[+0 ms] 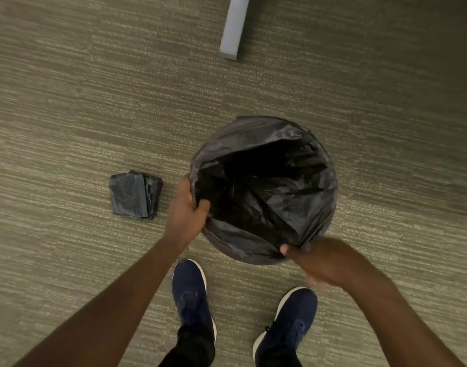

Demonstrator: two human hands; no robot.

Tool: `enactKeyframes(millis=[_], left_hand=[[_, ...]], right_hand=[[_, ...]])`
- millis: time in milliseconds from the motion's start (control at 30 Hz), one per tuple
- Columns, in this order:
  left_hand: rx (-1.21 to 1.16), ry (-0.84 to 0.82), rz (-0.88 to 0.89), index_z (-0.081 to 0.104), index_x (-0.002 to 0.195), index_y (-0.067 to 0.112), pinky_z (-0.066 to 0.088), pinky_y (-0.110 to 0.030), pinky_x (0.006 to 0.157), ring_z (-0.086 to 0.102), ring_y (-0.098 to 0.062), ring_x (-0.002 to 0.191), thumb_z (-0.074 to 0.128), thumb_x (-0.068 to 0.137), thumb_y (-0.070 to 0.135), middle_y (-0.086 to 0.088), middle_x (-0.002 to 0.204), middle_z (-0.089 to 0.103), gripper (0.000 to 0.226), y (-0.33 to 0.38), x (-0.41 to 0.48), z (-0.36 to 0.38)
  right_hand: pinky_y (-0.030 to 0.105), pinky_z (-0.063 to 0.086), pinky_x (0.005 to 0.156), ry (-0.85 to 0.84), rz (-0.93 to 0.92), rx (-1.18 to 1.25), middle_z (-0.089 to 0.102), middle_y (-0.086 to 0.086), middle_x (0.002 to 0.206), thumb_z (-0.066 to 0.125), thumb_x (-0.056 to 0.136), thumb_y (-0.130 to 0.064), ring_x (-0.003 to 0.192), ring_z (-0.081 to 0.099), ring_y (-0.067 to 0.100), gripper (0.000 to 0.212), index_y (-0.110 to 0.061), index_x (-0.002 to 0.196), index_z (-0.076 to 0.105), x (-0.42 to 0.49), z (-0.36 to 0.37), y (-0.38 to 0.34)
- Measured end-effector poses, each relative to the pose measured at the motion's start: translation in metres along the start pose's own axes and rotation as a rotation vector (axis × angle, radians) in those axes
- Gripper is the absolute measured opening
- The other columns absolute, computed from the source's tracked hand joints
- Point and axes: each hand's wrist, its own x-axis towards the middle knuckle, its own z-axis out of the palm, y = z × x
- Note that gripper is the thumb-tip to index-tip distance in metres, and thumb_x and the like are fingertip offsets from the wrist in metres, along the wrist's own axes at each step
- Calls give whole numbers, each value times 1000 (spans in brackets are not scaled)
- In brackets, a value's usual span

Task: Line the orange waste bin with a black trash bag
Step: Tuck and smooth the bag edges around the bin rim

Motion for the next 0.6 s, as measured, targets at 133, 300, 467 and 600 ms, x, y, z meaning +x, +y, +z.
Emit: enactKeyframes(millis=[133,300,467,600], left_hand=[[53,-36,46,44,122,19,43,-26,68,63,-19,83,59,87,12,1,93,66,38,8,22,-2],[8,-50,52,45,122,22,47,-29,73,67,-23,85,56,86,12,1,91,68,39,7,21,-3],[4,-28,63,44,115,28,41,-23,62,63,-6,76,55,83,19,13,84,65,35,3,23,1],[23,-11,55,45,125,22,41,-21,60,64,-15,79,57,89,17,16,85,62,39,3,22,1]], right_hand=[[37,50,77,569,-489,-64,69,4,99,28,90,-68,102,67,31,54,-27,98,63,34,-6,-56],[56,7,126,236,-363,-533,10,8,172,21,104,-56,158,8,33,71,-19,163,7,111,22,-49],[58,4,125,37,-182,-633,16,14,170,16,100,-60,156,13,37,74,-19,162,14,138,34,-24],[51,24,121,135,-283,-597,41,16,158,29,102,-52,147,35,36,66,-13,155,34,112,18,-42]])
